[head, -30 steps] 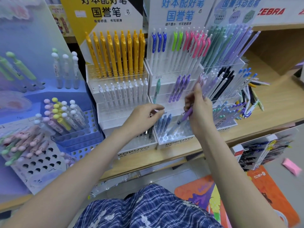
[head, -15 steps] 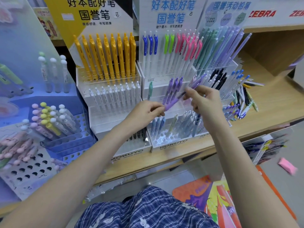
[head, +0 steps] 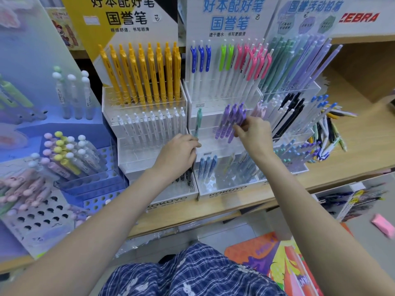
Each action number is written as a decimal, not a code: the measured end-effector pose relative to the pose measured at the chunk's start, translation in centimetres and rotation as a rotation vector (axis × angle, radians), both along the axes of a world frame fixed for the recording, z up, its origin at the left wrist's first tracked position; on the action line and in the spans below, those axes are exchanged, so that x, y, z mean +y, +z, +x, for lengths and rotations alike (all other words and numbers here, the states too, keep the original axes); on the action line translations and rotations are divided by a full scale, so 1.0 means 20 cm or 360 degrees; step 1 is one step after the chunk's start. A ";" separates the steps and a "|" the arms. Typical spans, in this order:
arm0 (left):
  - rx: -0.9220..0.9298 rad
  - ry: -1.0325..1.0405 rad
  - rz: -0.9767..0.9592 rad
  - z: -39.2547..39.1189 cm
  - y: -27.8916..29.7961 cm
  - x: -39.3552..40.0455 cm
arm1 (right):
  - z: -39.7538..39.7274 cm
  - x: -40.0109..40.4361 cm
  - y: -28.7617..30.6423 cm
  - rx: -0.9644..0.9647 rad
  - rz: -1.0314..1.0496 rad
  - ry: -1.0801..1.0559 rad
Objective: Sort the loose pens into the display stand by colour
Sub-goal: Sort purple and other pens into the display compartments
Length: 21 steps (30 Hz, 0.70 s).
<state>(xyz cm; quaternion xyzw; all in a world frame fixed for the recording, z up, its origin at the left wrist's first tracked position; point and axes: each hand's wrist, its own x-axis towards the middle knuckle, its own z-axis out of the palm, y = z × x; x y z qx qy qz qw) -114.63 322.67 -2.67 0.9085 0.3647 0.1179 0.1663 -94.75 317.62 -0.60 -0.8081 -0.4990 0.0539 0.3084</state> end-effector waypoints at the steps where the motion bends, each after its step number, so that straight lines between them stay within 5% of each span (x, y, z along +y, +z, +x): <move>1: -0.0004 0.0000 0.0000 0.00 0.00 0.00 | -0.01 0.01 -0.01 -0.0017 -0.0059 -0.0022; 6: 0.0016 0.0002 -0.0026 0.00 0.01 0.00 | 0.00 0.00 0.05 0.0026 -0.0313 -0.0055; 8: 0.0032 0.0001 -0.0082 0.00 0.03 0.01 | -0.01 -0.07 0.15 0.0611 -0.0007 -0.0124; 11: -0.0318 0.0083 -0.0320 0.03 0.13 -0.04 | -0.03 -0.17 0.28 0.2003 0.0668 -0.0192; 13: -0.0569 0.0006 -0.0721 0.08 0.19 -0.10 | -0.05 -0.17 0.29 0.2338 0.0871 -0.0125; 16: -0.0754 -0.0175 -0.1303 0.11 0.23 -0.16 | -0.10 -0.16 0.30 0.2457 0.1091 -0.0089; 19: -0.0843 -0.0176 -0.1358 0.10 0.25 -0.16 | -0.11 -0.19 0.29 0.2376 0.1077 0.0007; 21: -0.0871 -0.0134 -0.1358 0.09 0.24 -0.14 | -0.11 -0.22 0.26 0.2030 0.0823 0.0079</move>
